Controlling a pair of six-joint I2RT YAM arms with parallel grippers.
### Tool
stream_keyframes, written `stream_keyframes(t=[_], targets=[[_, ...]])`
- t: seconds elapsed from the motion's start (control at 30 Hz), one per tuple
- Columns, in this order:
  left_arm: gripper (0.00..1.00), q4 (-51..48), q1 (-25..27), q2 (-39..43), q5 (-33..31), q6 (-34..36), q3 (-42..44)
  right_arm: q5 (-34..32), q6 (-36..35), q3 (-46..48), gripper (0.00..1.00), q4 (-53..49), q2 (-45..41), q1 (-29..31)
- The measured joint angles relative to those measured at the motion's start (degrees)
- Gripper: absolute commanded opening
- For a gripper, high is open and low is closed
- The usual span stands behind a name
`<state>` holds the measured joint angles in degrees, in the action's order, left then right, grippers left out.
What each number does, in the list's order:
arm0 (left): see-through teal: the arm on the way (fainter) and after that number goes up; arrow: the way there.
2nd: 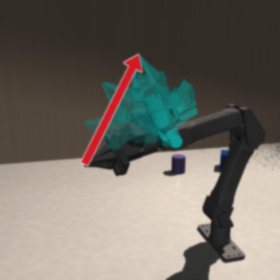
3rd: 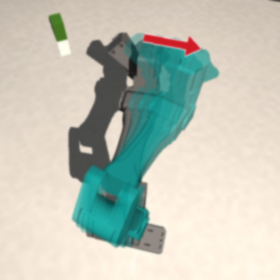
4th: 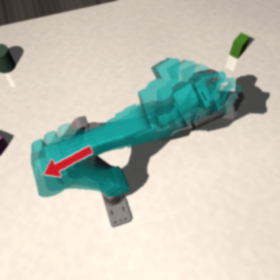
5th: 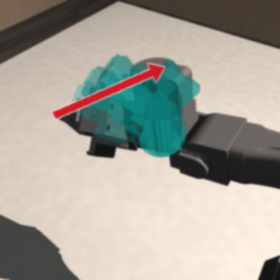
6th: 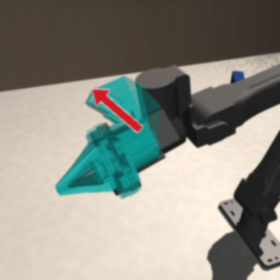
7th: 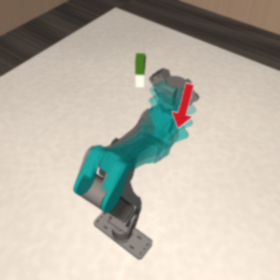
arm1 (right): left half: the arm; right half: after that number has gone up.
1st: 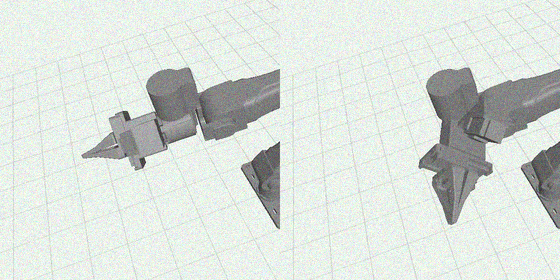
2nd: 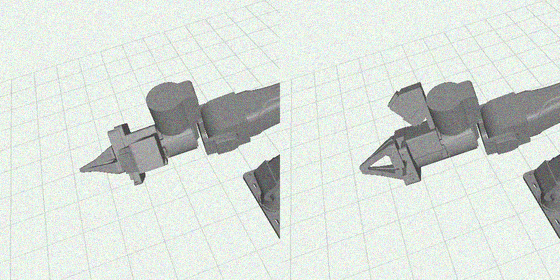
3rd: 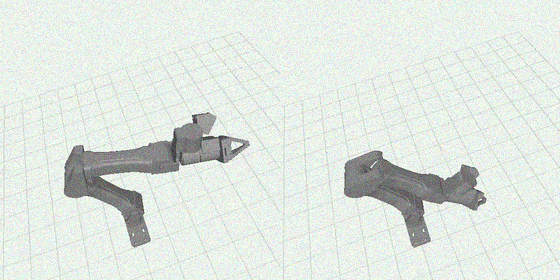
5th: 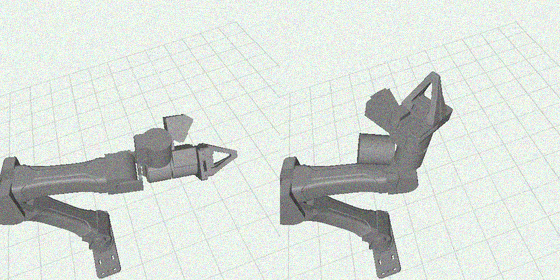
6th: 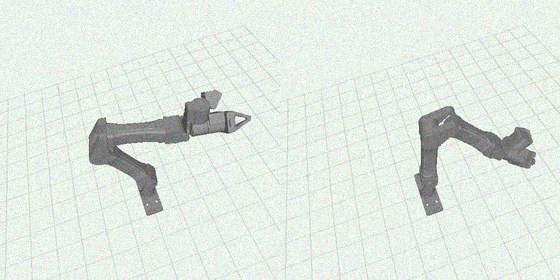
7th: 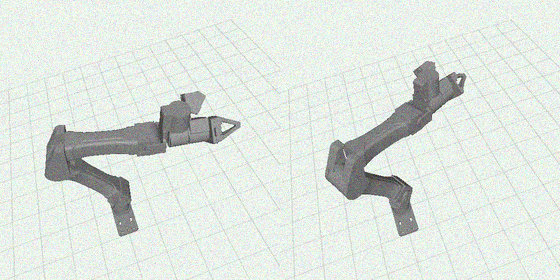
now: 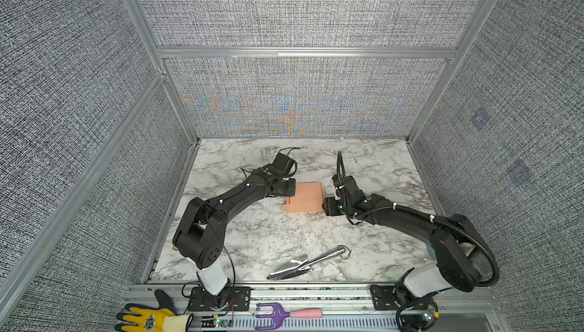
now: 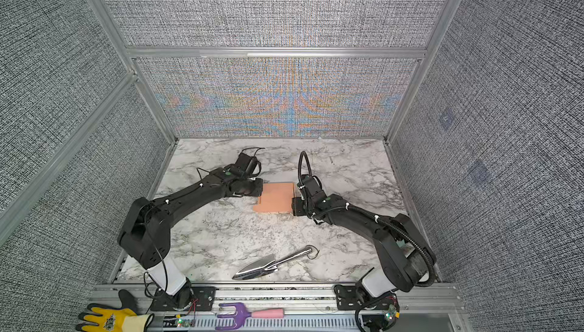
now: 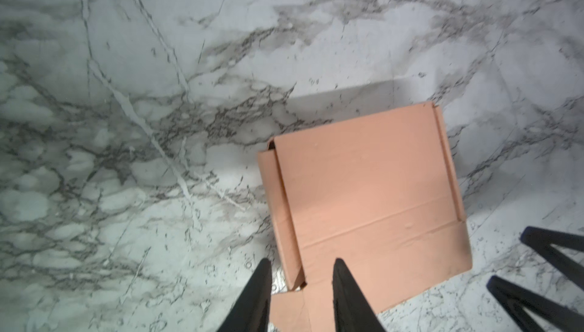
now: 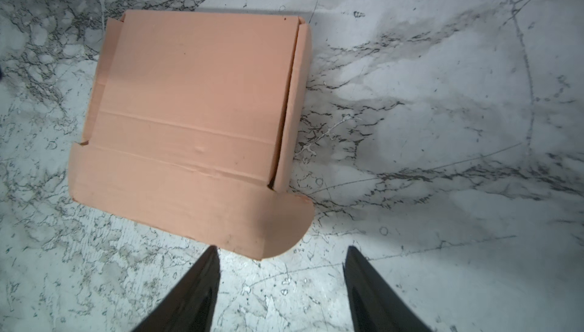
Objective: Fold the paper box
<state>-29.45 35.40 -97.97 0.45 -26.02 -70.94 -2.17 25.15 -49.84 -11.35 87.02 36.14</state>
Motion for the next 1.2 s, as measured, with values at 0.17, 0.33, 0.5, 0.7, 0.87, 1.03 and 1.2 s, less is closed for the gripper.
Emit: stream_keyframes(t=[0.17,0.33,0.5,0.7,0.87,1.03,1.2], targets=[[0.36,0.0,0.42,0.61,1.79,-1.01,4.39,1.33,0.35,-0.04,0.65,0.52,1.88,-0.09],[0.36,1.46,1.18,-0.04,3.1,-1.03,6.16,3.28,0.37,-0.13,0.64,1.49,3.78,-0.11],[0.36,2.8,1.44,-0.85,4.22,-1.03,6.36,5.42,0.39,-0.13,0.62,3.26,4.92,-0.22],[0.36,4.28,1.75,-2.16,5.33,-1.03,6.47,7.1,0.37,-0.22,0.6,4.72,5.92,-0.66],[0.36,4.98,1.97,-2.45,5.77,-1.22,6.47,8.48,0.26,-0.22,0.58,6.1,6.14,-0.85],[0.36,5.4,2.01,-2.45,6.1,-1.25,6.32,9.11,-0.09,-0.22,0.57,6.51,6.19,-1.01],[0.36,5.9,2.05,-2.45,6.21,-1.27,5.64,9.92,-0.31,-0.22,0.56,6.64,6.14,-1.27]])
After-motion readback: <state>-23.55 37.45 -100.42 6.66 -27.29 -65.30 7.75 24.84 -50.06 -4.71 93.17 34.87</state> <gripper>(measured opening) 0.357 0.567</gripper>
